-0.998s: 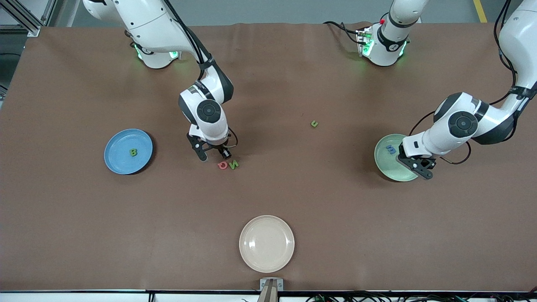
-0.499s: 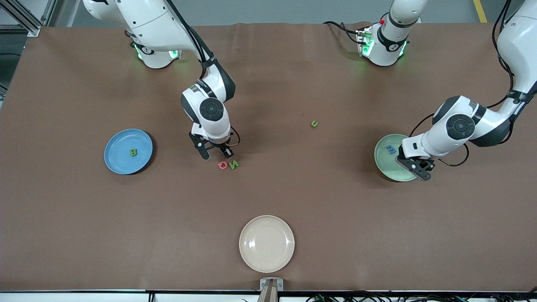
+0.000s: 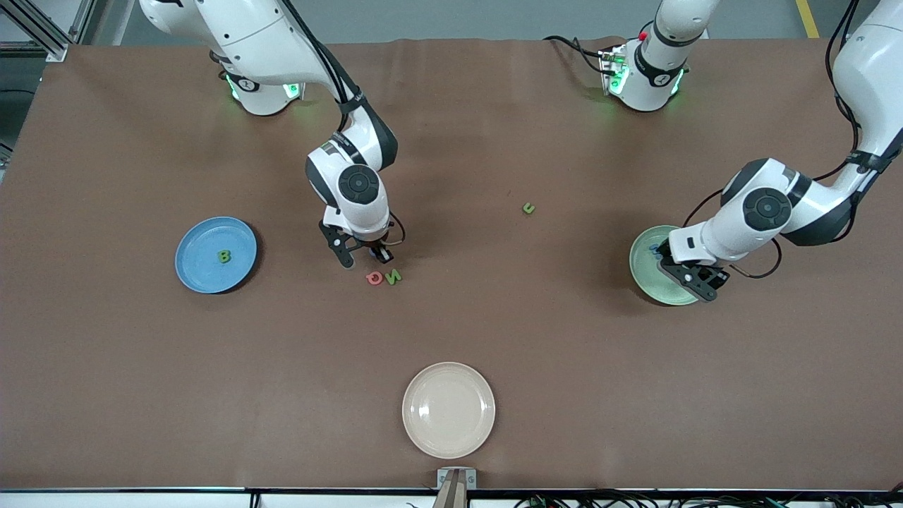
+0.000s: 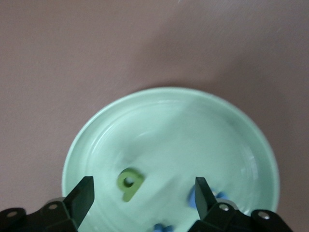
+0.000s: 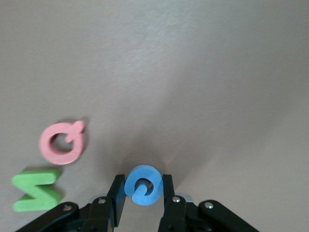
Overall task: Sort uppercase to blue plate, lowercase to green plate
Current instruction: 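Drop the c on the blue plate while the left gripper reaches green n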
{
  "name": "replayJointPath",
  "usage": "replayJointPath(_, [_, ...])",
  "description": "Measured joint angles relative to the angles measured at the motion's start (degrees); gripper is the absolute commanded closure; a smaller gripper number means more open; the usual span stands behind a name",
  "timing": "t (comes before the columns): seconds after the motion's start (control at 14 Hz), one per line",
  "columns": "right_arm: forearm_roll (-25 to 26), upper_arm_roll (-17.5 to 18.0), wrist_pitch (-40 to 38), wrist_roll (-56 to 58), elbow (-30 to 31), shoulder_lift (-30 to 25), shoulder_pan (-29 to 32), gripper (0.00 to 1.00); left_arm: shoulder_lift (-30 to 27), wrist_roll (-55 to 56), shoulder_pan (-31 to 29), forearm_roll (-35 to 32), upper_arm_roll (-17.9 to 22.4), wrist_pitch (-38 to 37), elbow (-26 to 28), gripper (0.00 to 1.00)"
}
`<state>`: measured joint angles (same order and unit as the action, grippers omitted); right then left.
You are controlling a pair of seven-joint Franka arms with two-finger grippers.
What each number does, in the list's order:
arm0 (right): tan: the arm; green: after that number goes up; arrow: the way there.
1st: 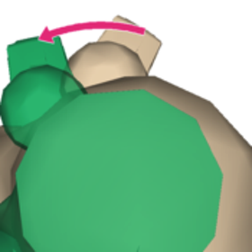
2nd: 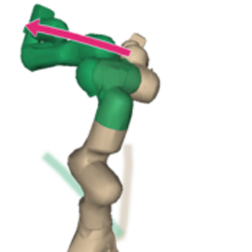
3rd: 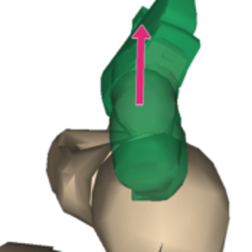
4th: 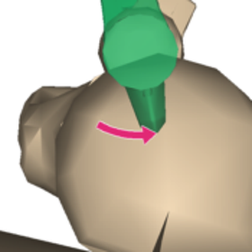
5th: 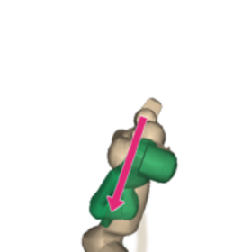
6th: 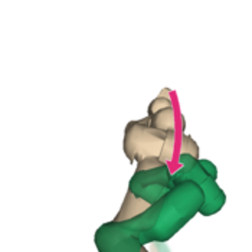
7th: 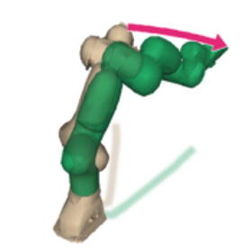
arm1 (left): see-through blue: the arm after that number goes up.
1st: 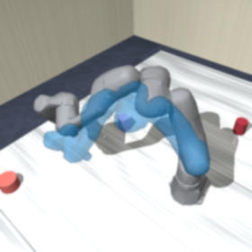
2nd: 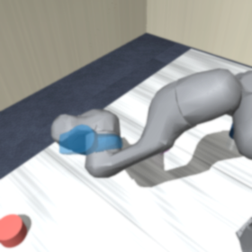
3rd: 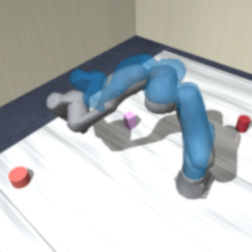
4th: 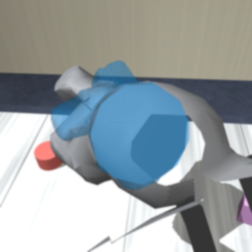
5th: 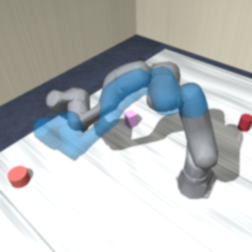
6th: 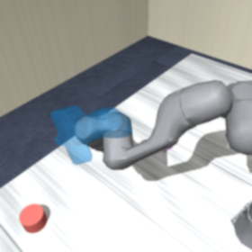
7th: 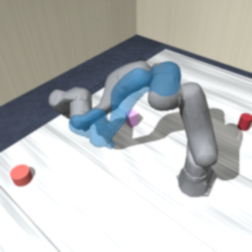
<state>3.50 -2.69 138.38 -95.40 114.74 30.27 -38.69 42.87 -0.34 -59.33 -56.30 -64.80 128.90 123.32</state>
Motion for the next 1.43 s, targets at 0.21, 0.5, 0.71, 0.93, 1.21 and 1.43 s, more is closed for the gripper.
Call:
replayJointPath(0.21, [0.1, -0.7, -9.6, 6.0, -0.9, -2.9, 1.1, 0.97, 0.0, 10.1, 0.4, 0.0, -4.2, -0.8, 1.4, 0.01])
replayJointPath(0.5, [2.3, -1.1, -25.5, 20.6, -0.9, -11.2, 8.2, 0.98, 0.0, 26.5, 6.7, 0.1, -6.5, -1.2, 2.4, 0.01])
replayJointPath(0.71, [4.5, -1.4, -30.7, 35.3, 2.3, -17.0, 16.3, 0.98, 0.0, 39.0, 14.6, 1.4, -6.7, -1.2, 2.5, 0.01])
replayJointPath(0.93, [4.7, -1.5, -30.2, 50.8, 7.1, -21.6, 26.7, 0.98, 0.0, 45.5, 20.8, 4.2, -6.7, -1.3, 2.5, 0.01])
replayJointPath(1.21, [4.7, -1.6, -27.1, 67.9, 10.4, -23.5, 39.1, 0.98, 0.0, 48.6, 27.7, 5.7, -4.6, -1.0, 2.6, 0.05])
replayJointPath(1.43, [2.7, -1.1, -23.3, 69.5, 12.9, -23.4, 40.3, 0.98, 0.1, 51.3, 34.3, 5.7, -0.3, 0.9, 2.6, 0.17])
